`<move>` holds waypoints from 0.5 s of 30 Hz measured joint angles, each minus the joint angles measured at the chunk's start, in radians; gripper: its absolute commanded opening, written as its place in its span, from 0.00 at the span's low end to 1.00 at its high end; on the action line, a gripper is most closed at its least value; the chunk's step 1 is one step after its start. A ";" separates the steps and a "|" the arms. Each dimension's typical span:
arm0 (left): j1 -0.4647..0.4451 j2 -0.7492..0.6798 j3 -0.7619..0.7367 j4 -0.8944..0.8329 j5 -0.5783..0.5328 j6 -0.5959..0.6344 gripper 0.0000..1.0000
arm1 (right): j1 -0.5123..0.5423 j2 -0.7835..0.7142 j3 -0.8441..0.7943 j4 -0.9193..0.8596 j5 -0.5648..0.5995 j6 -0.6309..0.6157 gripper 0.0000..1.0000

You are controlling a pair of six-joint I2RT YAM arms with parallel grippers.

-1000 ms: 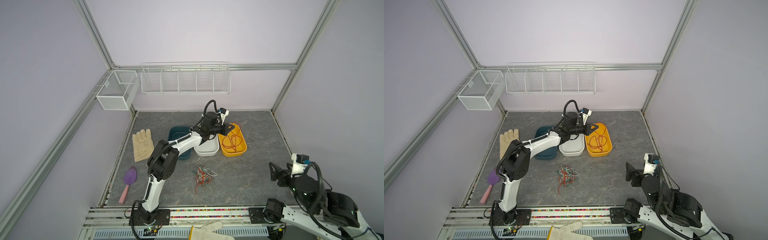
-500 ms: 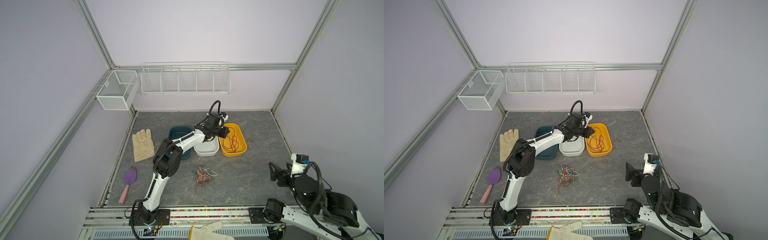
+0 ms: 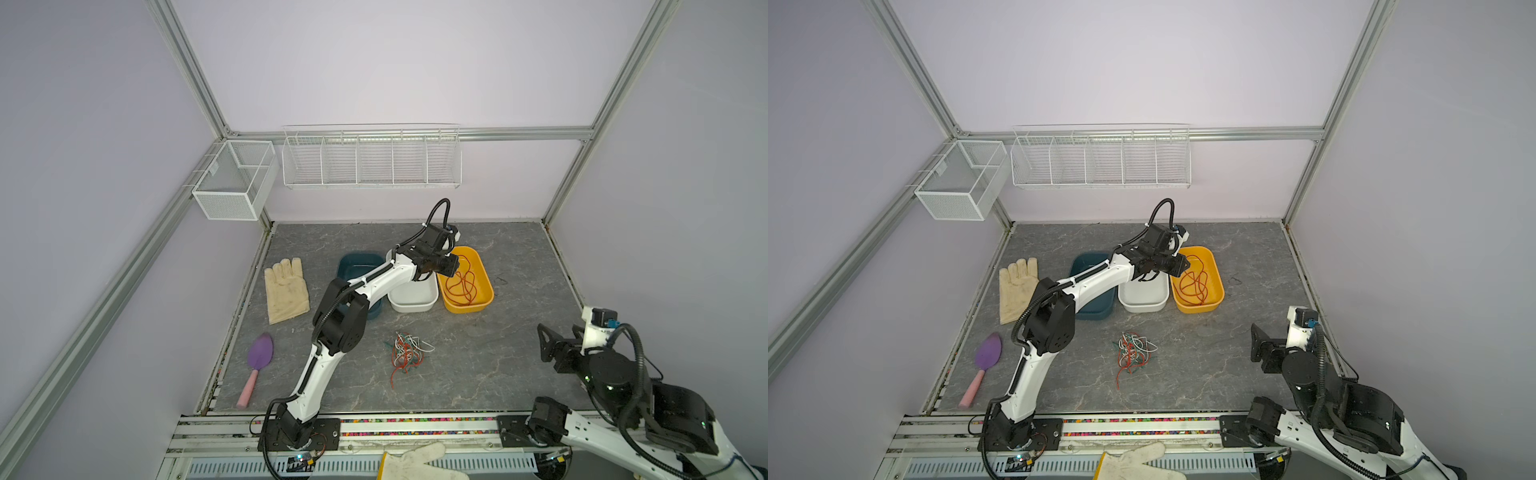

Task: Untangle the cables
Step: 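Lower the red wire into the yellow tub and open the left gripper, then bring the left gripper back over the wire pile while the right gripper returns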

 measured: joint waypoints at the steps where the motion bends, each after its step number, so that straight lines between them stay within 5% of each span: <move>1: -0.001 0.005 0.015 -0.017 -0.009 0.007 0.32 | 0.000 0.000 0.000 0.000 0.000 -0.002 0.88; 15: -0.007 0.011 0.137 -0.152 -0.132 0.092 0.70 | 0.000 0.002 -0.005 0.014 -0.015 -0.013 0.88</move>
